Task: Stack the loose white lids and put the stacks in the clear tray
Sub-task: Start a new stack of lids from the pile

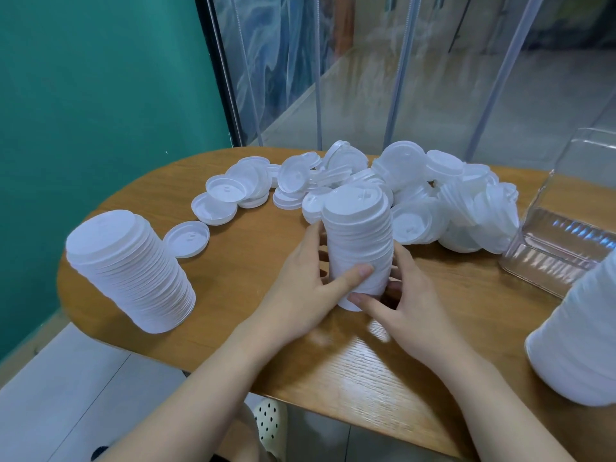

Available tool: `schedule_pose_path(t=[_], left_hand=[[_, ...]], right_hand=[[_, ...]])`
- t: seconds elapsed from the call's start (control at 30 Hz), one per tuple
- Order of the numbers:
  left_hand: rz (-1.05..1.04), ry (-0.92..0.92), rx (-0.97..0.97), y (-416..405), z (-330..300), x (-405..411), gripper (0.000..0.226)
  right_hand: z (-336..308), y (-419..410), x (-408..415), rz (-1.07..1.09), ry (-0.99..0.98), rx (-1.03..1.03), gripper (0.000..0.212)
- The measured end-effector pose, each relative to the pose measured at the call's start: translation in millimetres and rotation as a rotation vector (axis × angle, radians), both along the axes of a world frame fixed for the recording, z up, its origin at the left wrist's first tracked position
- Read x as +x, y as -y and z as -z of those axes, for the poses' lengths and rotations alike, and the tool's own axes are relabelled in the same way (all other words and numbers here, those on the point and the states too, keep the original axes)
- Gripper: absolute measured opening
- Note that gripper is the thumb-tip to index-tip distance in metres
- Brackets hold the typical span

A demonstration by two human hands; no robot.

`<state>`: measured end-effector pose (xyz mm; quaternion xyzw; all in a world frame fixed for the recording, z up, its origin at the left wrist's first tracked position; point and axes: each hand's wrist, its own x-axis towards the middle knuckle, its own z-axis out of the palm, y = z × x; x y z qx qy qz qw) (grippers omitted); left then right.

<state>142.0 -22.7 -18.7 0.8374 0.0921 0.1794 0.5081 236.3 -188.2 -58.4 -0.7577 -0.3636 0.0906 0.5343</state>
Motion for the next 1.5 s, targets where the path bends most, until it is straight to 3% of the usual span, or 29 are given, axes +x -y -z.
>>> schedule_pose_path(t=[0.63,0.77,0.93,1.13,1.27,1.5], left_hand=[[0.193,-0.014,0.127,21,0,12,0.071],[0.169,-0.029,0.146,19,0,16,0.077],[0.188,0.040,-0.130,15,-4,20,0.088],[0.259,0.083,-0.302,15,-19,28,0.079],[0.258,0.066,-0.248,16,-21,33,0.073],[0.254,0.070,-0.041,16,-34,32,0.081]], right_hand=[[-2,51,-34,0.266,0.069,-0.099,0.064],[-2,53,-37,0.278,0.026,-0.075,0.083],[-8,49,-34,0.276,-0.011,0.020,0.103],[-15,41,-29,0.254,-0.010,0.110,0.083],[-15,36,-31,0.261,-0.026,0.151,0.077],[-19,35,-31,0.250,-0.082,0.215,0.065]])
